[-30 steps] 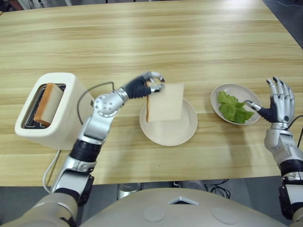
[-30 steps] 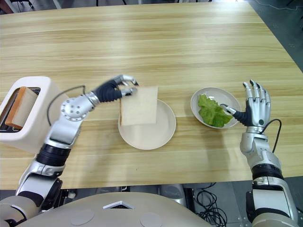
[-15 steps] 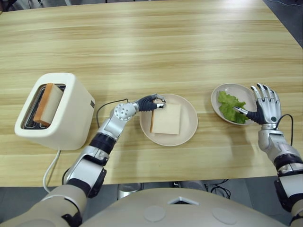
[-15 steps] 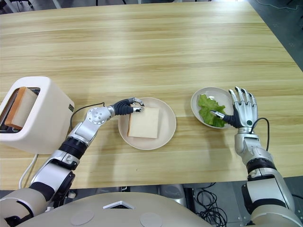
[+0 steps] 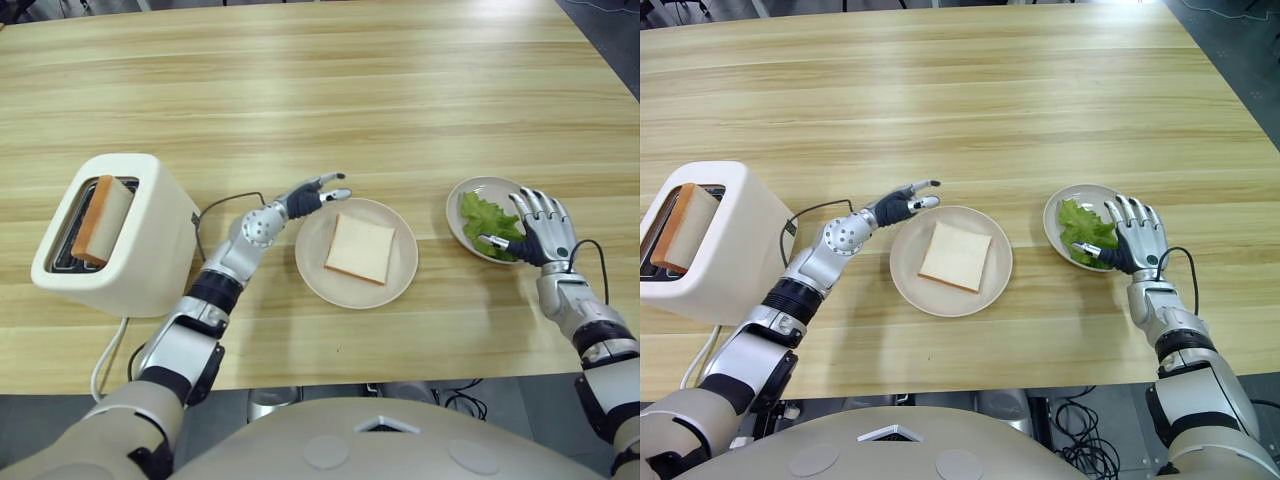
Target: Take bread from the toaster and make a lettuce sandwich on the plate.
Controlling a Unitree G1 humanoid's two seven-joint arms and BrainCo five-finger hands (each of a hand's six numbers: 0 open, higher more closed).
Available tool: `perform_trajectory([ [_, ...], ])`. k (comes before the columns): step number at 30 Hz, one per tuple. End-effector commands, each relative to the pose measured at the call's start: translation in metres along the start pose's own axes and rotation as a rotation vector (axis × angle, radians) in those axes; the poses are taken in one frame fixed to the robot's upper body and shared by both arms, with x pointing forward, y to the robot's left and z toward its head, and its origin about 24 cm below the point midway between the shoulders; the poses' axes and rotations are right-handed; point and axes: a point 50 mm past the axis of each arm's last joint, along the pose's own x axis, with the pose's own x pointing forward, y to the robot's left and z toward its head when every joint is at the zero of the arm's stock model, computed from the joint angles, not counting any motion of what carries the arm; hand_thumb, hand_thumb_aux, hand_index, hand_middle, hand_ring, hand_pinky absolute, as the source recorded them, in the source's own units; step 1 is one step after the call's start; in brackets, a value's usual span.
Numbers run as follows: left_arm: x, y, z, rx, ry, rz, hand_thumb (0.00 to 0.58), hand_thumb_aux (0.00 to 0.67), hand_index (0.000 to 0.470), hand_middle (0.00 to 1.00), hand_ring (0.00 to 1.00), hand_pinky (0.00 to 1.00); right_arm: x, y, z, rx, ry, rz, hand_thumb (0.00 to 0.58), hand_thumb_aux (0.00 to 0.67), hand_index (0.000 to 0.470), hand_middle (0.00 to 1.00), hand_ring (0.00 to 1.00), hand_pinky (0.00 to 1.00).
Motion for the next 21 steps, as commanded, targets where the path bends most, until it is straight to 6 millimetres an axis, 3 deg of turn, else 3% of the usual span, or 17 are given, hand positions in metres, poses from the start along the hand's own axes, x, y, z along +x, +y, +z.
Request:
perform_trajectory([
  [1,-0.007,0.034,0.005,0.127,0.015,0.180,0.000,0.000,0.000,1.00,1.00,1.00,-0.002,0.007,0.000,0.002,0.016,0.077,0.096,0.058,0.040,0.00,0.00,0.00],
  [2,-0.010,0.041,0.006,0.158,0.021,0.216,0.000,0.000,0.000,1.00,1.00,1.00,-0.003,0.008,-0.001,0.004,0.020,0.088,0.096,0.058,0.040,0.00,0.00,0.00],
  [4,-0.015,0.053,0.006,0.200,0.035,0.275,0.000,0.000,0.000,1.00,1.00,1.00,-0.004,0.010,-0.001,0.007,0.028,0.108,0.241,0.158,0.108,0.00,0.00,0.00],
  [6,-0.021,0.063,0.007,0.234,0.043,0.327,0.000,0.000,0.000,1.00,1.00,1.00,-0.005,0.013,-0.001,0.013,0.035,0.126,0.436,0.336,0.231,0.00,0.00,0.00],
  [9,-0.026,0.070,0.010,0.235,0.036,0.356,0.000,0.000,0.000,1.00,1.00,1.00,-0.006,0.014,-0.001,0.021,0.040,0.136,0.445,0.347,0.238,0.00,0.00,0.00],
  [11,-0.029,0.070,0.010,0.231,0.034,0.366,0.000,0.000,0.000,1.00,1.00,1.00,-0.006,0.014,-0.001,0.026,0.041,0.138,0.493,0.410,0.281,0.00,0.00,0.00],
  [12,-0.030,0.069,0.010,0.223,0.031,0.366,0.000,0.000,0.000,1.00,1.00,1.00,-0.006,0.014,0.000,0.029,0.041,0.138,0.493,0.410,0.281,0.00,0.00,0.00],
  [14,-0.031,0.065,0.010,0.220,0.028,0.366,0.000,0.000,0.000,1.00,1.00,1.00,-0.004,0.012,0.000,0.040,0.037,0.118,0.541,0.497,0.341,0.00,0.00,0.00],
  [16,-0.031,0.060,0.007,0.226,0.035,0.357,0.000,0.000,0.000,1.00,1.00,1.00,0.000,0.006,0.003,0.070,0.020,0.052,0.580,0.670,0.460,0.00,0.00,0.00],
  [21,-0.030,0.052,0.002,0.222,0.054,0.348,0.000,0.000,0.000,1.00,1.00,1.00,0.009,-0.012,0.010,0.116,-0.041,-0.108,0.580,0.670,0.460,0.00,0.00,0.00],
])
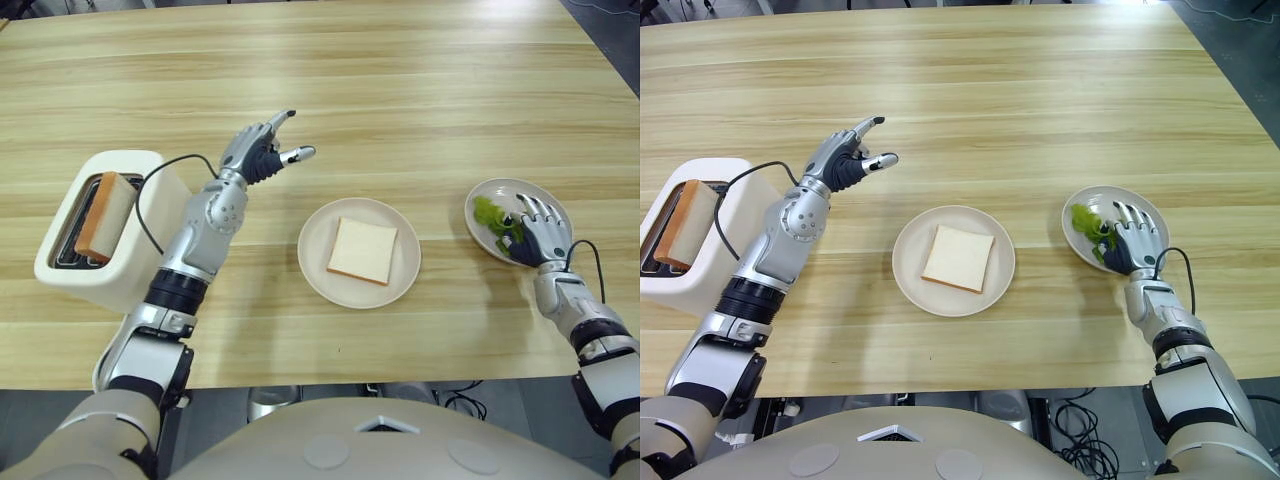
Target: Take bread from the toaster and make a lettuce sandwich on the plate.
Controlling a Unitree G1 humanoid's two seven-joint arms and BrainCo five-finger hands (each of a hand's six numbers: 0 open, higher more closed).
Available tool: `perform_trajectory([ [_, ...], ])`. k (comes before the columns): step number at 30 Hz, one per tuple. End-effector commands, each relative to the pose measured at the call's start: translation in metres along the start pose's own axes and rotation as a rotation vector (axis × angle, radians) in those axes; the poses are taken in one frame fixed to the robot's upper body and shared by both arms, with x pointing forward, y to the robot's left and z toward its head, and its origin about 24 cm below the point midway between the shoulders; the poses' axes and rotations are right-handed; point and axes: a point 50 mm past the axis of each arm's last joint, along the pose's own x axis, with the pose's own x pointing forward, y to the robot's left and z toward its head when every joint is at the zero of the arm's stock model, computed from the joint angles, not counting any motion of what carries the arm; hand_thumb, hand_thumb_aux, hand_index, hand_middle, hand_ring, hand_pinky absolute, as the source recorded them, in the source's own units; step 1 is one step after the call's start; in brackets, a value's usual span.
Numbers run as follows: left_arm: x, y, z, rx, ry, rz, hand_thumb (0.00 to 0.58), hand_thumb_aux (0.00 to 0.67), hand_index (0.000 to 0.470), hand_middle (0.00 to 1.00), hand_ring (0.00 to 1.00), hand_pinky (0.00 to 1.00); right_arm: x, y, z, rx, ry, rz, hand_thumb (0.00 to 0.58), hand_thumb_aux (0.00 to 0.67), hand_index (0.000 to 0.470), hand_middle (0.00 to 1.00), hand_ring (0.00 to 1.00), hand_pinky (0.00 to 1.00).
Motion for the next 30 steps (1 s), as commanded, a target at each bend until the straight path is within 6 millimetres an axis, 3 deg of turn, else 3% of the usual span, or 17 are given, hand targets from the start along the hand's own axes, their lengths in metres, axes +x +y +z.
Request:
perform_trajectory([
  [1,-0.004,-0.013,-0.005,0.003,0.027,-0.029,0.000,0.000,0.000,1.00,1.00,1.00,0.007,-0.013,0.008,0.039,-0.062,-0.115,0.580,0.670,0.460,0.00,0.00,0.00],
  [10,-0.013,-0.018,-0.014,-0.032,0.056,-0.025,0.000,0.000,0.000,1.00,1.00,1.00,0.015,-0.025,0.024,0.122,-0.155,-0.211,0.580,0.670,0.460,0.00,0.00,0.00],
  [16,-0.024,-0.019,-0.020,-0.057,0.072,-0.010,0.000,0.000,0.000,1.00,1.00,1.00,0.027,-0.045,0.052,0.216,-0.302,-0.281,0.580,0.670,0.460,0.00,0.00,0.00],
  [24,-0.050,0.015,-0.010,-0.076,0.032,0.120,0.000,0.000,0.000,1.00,1.00,1.00,0.030,-0.076,0.112,0.465,-0.556,-0.262,0.580,0.670,0.460,0.00,0.00,0.00],
  [30,-0.072,0.039,0.005,-0.059,-0.004,0.196,0.000,0.000,0.000,1.00,1.00,1.00,0.015,-0.067,0.150,0.625,-0.682,-0.006,0.580,0.670,0.460,0.00,0.00,0.00],
])
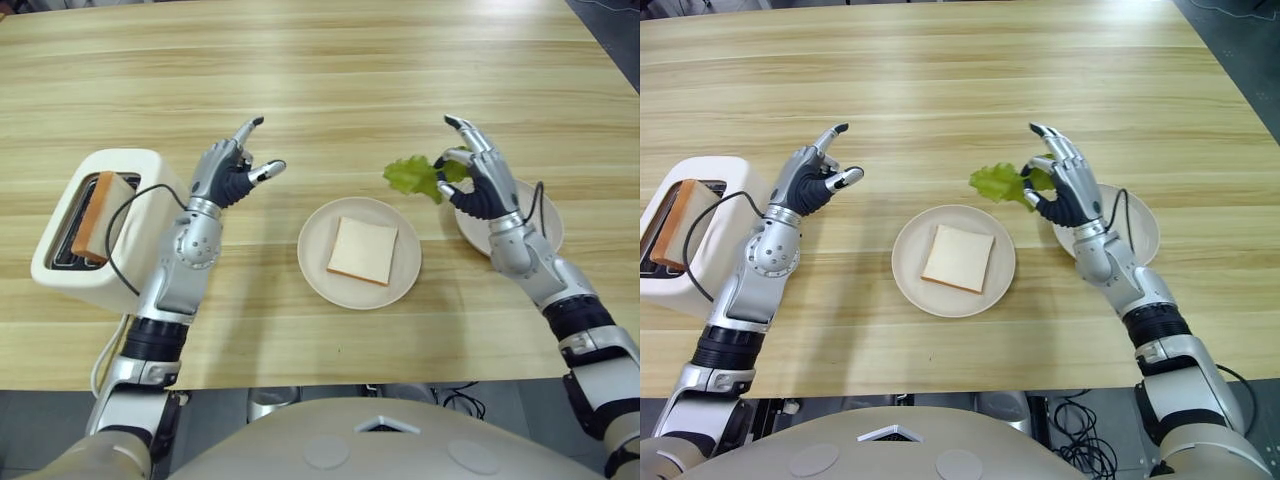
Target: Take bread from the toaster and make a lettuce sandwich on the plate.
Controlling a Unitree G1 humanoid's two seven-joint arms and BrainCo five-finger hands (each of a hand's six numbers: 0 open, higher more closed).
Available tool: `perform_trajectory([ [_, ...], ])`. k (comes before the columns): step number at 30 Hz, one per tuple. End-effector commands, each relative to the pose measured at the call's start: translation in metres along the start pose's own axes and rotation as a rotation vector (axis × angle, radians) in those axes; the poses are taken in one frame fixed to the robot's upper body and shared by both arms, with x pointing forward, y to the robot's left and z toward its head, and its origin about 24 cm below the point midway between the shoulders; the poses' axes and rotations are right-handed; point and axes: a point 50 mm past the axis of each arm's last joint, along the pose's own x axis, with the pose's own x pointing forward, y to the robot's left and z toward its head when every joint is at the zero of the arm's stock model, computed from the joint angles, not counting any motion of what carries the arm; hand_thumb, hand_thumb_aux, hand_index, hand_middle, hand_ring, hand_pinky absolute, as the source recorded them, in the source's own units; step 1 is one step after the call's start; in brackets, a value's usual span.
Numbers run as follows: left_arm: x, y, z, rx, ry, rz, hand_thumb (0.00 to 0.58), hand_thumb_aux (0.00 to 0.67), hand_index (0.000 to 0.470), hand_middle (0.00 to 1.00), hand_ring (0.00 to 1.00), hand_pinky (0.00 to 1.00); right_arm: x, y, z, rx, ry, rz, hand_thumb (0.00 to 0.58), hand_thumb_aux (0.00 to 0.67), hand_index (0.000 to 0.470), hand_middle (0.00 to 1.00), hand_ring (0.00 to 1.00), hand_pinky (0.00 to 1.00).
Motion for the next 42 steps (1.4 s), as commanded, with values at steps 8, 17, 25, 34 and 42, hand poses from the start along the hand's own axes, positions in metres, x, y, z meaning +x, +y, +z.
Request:
perform_trajectory([
  [8,-0.036,0.077,0.017,0.121,-0.014,0.270,0.000,0.000,0.000,0.00,0.00,0.00,-0.020,0.050,0.039,0.374,-0.018,0.531,0.580,0.670,0.460,0.00,0.00,0.00],
  [17,-0.069,0.127,0.005,0.241,0.097,0.439,0.000,0.000,0.000,0.00,0.00,0.00,-0.014,0.064,0.039,0.298,-0.015,0.725,0.580,0.670,0.460,0.00,0.00,0.00],
  [25,-0.092,0.151,-0.012,0.285,0.214,0.508,0.000,0.000,0.000,0.00,0.00,0.00,0.000,0.086,0.017,0.059,0.023,0.739,0.580,0.670,0.460,0.00,0.00,0.00],
  [34,-0.098,0.144,-0.021,0.247,0.256,0.472,0.000,0.000,0.000,0.00,0.00,0.00,0.003,0.095,0.010,0.004,0.011,0.699,0.580,0.670,0.460,0.00,0.00,0.00],
  [42,-0.098,0.135,-0.028,0.250,0.292,0.414,0.000,0.000,0.000,0.00,0.00,0.00,0.012,0.085,0.012,0.000,-0.012,0.613,0.000,0.000,0.000,0.00,0.00,0.00],
])
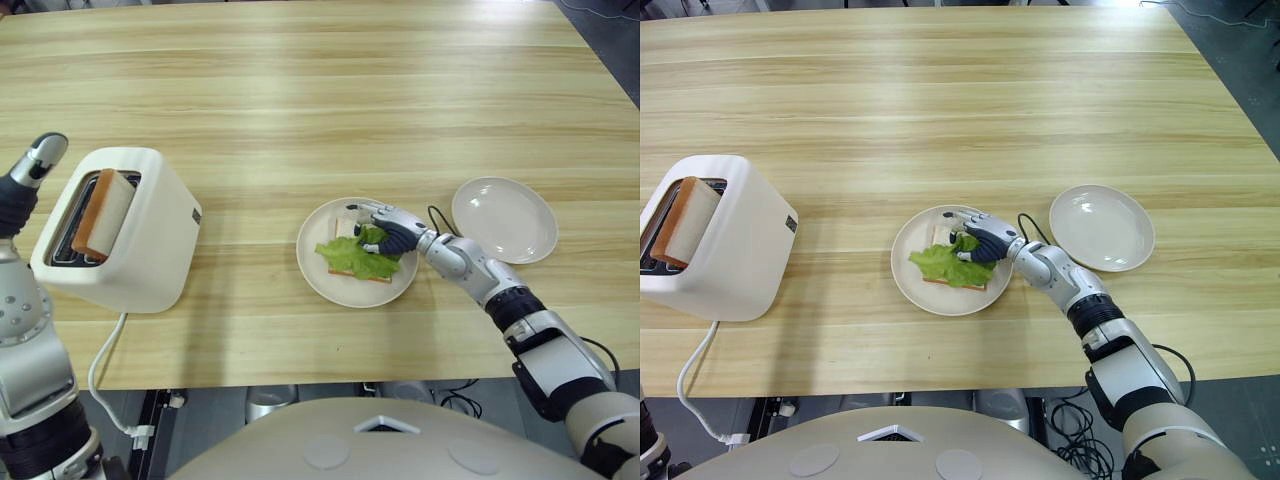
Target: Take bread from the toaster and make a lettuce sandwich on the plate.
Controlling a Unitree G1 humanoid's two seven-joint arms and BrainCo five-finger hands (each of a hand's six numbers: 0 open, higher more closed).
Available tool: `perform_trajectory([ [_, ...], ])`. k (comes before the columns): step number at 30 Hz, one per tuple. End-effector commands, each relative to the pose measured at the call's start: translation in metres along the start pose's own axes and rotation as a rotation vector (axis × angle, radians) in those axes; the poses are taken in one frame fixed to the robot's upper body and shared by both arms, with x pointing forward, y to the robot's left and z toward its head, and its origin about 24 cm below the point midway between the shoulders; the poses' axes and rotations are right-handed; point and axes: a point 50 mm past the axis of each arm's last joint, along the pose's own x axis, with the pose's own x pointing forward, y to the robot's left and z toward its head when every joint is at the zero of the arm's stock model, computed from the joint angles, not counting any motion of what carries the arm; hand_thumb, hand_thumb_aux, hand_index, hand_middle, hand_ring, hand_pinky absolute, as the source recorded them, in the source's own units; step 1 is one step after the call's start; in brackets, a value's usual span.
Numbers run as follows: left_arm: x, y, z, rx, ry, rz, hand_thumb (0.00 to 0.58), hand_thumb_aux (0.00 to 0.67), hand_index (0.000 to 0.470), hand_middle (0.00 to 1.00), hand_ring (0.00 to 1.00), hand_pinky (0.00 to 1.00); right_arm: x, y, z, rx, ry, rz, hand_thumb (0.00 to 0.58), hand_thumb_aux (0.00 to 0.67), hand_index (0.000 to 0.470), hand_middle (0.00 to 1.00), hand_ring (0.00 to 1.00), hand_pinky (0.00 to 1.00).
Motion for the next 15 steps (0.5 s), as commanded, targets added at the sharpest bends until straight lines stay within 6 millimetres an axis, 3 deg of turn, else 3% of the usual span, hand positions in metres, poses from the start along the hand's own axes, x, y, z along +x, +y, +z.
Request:
perform_trajectory([
  [1,-0.004,-0.011,-0.007,0.024,0.036,-0.079,0.000,0.000,0.000,0.00,0.00,0.00,0.001,-0.012,0.002,-0.007,-0.020,-0.054,0.000,0.000,0.000,0.00,0.00,0.00],
  [15,-0.011,-0.021,-0.026,0.110,0.129,-0.190,0.000,0.000,0.000,0.00,0.00,0.00,-0.004,-0.052,0.000,-0.026,-0.020,-0.197,0.000,0.000,0.000,0.00,0.00,0.00],
])
